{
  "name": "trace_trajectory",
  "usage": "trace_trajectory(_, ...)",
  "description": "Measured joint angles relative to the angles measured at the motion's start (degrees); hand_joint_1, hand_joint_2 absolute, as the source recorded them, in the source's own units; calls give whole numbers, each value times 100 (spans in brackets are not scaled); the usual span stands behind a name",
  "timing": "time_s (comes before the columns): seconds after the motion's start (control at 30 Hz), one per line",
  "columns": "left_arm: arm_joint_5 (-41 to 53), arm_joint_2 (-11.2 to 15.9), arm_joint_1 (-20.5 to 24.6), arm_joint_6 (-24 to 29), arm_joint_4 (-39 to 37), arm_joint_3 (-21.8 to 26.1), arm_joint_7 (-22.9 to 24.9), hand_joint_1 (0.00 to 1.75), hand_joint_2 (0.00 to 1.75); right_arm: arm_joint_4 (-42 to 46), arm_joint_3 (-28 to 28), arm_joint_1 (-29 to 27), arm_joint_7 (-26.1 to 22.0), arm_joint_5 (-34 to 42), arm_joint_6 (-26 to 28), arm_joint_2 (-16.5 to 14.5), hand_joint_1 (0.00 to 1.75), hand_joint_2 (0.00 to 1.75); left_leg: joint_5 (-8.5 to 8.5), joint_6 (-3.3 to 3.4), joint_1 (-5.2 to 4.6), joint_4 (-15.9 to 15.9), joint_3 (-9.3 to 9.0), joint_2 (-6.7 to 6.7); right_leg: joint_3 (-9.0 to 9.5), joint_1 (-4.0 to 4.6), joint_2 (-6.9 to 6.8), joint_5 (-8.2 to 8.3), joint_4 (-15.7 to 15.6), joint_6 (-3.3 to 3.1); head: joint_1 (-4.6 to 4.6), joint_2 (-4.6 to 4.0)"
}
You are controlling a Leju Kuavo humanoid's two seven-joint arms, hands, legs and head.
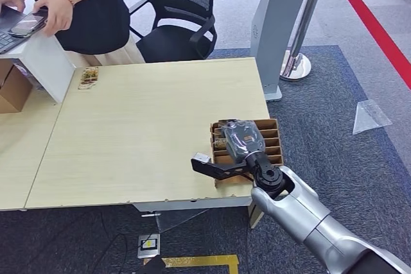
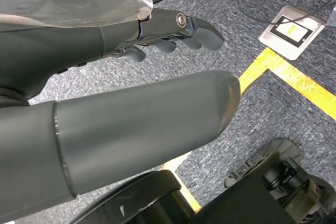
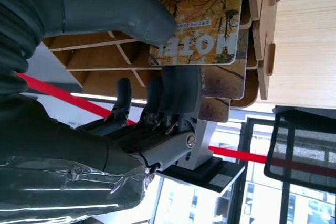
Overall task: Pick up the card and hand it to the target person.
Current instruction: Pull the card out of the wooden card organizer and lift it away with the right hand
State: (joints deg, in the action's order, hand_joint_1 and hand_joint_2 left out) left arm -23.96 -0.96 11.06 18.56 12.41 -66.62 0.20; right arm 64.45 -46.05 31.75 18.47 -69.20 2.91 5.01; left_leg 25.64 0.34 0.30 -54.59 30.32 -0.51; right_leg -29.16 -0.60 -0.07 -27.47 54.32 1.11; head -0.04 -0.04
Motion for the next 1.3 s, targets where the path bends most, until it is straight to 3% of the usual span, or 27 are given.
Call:
trace_trajectory(0.03,0,0,-2,2,-1,0,0,0,0,1,0,0,0,0,0,0,159,175,0,0,0,0,0,0,0,0,0,0,0,0,0,0)
trace_trajectory(0.13,0,-1,-7,4,-1,0,0,0,0,6,-2,0,0,0,0,0,174,175,0,0,0,0,0,0,0,0,0,0,0,0,0,0)
trace_trajectory(0.57,0,-4,-34,4,1,0,0,0,0,92,0,1,-26,1,-78,0,175,175,-1,-1,0,-1,-3,1,1,0,0,2,0,-1,0,0)
trace_trajectory(0.73,20,-4,-41,-25,-1,0,0,0,0,281,19,24,-330,282,-554,22,175,175,-1,-1,0,-1,-5,5,0,0,5,3,0,-2,0,0)
trace_trajectory(1.0,115,14,-21,-156,-1,-17,0,0,0,707,-25,355,-1334,1382,-1982,367,175,175,-2,-2,0,-4,-7,13,0,1,13,8,1,-3,0,0)
trace_trajectory(1.13,91,20,-16,-148,1,-17,-1,0,0,858,-140,800,-1402,1668,-2321,535,175,175,-2,-2,0,-4,-7,14,-1,1,14,8,2,-3,0,0)
trace_trajectory(1.3,21,20,-21,-106,-2,-17,-2,0,0,898,-292,1335,-1235,1620,-2357,617,175,175,-2,-2,0,-4,-6,13,0,1,13,8,3,-4,0,0)
